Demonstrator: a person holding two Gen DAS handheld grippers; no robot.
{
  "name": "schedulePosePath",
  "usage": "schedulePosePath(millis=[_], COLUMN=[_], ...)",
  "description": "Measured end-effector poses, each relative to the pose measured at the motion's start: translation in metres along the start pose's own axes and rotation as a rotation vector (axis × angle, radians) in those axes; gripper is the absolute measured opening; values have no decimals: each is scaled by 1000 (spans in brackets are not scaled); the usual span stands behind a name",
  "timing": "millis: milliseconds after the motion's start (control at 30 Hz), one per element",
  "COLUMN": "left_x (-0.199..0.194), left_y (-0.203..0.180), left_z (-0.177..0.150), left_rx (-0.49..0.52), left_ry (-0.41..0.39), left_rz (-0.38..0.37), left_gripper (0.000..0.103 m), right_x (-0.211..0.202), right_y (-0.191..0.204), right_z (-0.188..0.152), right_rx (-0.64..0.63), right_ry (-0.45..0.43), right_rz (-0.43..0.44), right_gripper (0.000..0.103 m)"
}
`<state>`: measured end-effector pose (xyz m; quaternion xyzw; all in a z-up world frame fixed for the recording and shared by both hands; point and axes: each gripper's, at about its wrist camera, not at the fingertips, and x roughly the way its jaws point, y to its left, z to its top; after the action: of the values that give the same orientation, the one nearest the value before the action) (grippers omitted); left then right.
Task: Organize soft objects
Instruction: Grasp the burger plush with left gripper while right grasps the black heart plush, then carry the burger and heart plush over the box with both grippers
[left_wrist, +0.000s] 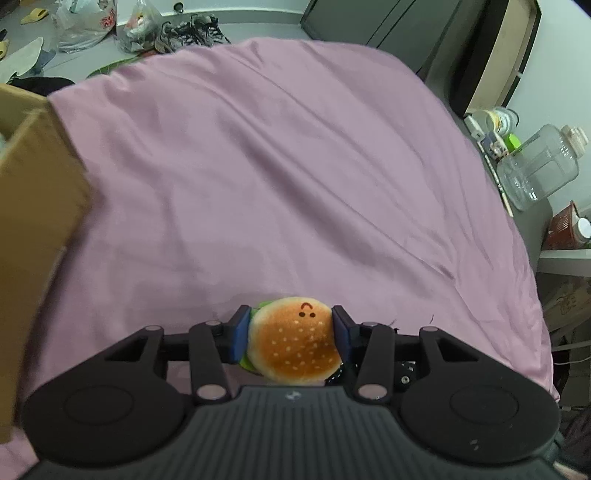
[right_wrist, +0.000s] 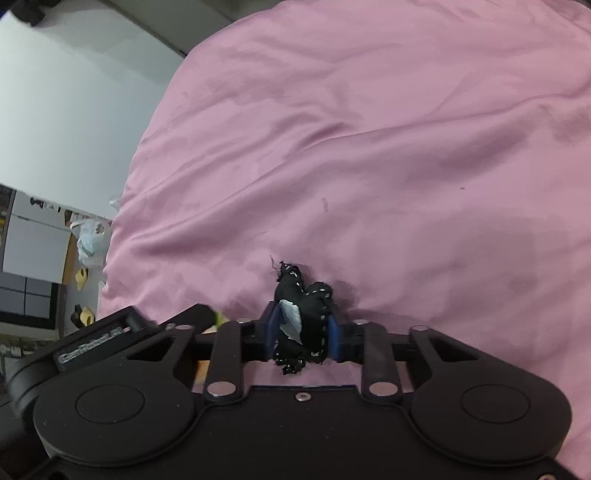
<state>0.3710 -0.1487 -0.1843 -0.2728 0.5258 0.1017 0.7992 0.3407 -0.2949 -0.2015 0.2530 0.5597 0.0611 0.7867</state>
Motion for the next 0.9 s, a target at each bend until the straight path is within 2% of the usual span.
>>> schedulePosePath(millis=[133,533,900], left_x=[-23,-96,-147], left_y=[10,42,84], left_z=[-2,-2,-3], left_rx=[15,49,31], left_ry=[-36,-161,-226], left_rz=[-1,-14,-47], left_gripper=[45,45,45], right_x=[-4,-60,-93], right_y=[7,48,93], right_z=[-4,-27,-58], right_rx=[-4,-110,-222], right_ry=[-28,-149,-240], right_rz=[-16,44,89], right_gripper=[17,17,18])
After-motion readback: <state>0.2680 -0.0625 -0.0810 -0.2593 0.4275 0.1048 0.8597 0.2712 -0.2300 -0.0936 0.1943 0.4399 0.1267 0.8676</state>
